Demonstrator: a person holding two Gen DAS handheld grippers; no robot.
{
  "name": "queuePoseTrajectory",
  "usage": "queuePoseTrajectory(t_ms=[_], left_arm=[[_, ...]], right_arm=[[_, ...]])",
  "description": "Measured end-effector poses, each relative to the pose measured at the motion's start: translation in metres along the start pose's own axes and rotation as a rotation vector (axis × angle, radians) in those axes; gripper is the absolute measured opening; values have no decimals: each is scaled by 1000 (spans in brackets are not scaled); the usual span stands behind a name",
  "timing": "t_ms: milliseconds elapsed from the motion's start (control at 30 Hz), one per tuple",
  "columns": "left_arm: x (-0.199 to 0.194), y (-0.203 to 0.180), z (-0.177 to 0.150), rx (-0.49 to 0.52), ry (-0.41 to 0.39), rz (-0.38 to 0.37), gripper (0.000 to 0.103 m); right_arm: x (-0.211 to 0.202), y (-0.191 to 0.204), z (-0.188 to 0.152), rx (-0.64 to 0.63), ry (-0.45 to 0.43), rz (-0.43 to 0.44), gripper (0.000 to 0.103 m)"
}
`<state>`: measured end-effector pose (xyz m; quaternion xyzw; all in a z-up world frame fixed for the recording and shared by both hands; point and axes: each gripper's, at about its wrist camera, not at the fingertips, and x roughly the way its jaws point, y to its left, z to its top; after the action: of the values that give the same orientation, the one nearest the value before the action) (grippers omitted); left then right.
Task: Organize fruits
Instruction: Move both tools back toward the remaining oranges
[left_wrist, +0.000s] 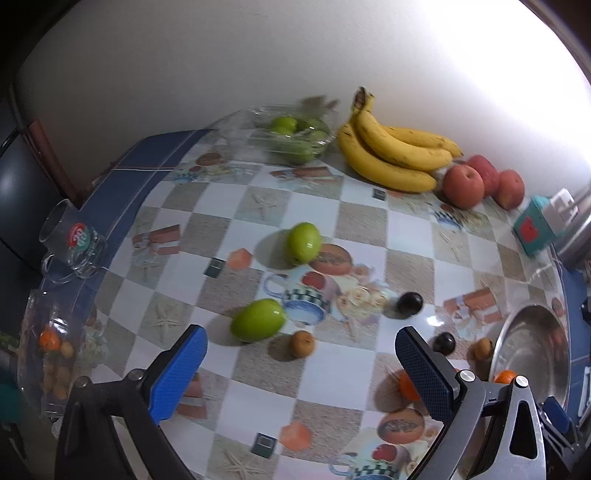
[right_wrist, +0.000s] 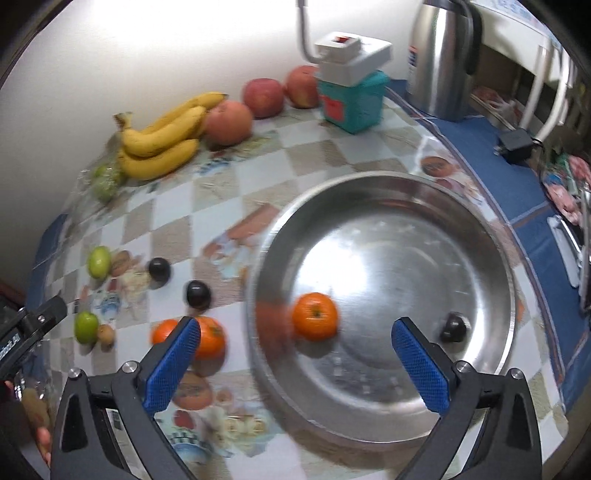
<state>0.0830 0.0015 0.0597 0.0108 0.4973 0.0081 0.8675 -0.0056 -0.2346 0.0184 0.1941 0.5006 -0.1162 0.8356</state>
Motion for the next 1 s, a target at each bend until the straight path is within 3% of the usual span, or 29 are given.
queuePoseTrajectory(t_ms=[367,667,1000], left_arm=[[6,31,6,-23,-5,47,103],[17,39,10,-58,17,31,103],[23,25,10,-51,2,-18,103]], right_arm=[[7,34,-3,-52,21,86,103],[6,56,12,-51,16,80,103],[29,52,6,-43,86,81,103]])
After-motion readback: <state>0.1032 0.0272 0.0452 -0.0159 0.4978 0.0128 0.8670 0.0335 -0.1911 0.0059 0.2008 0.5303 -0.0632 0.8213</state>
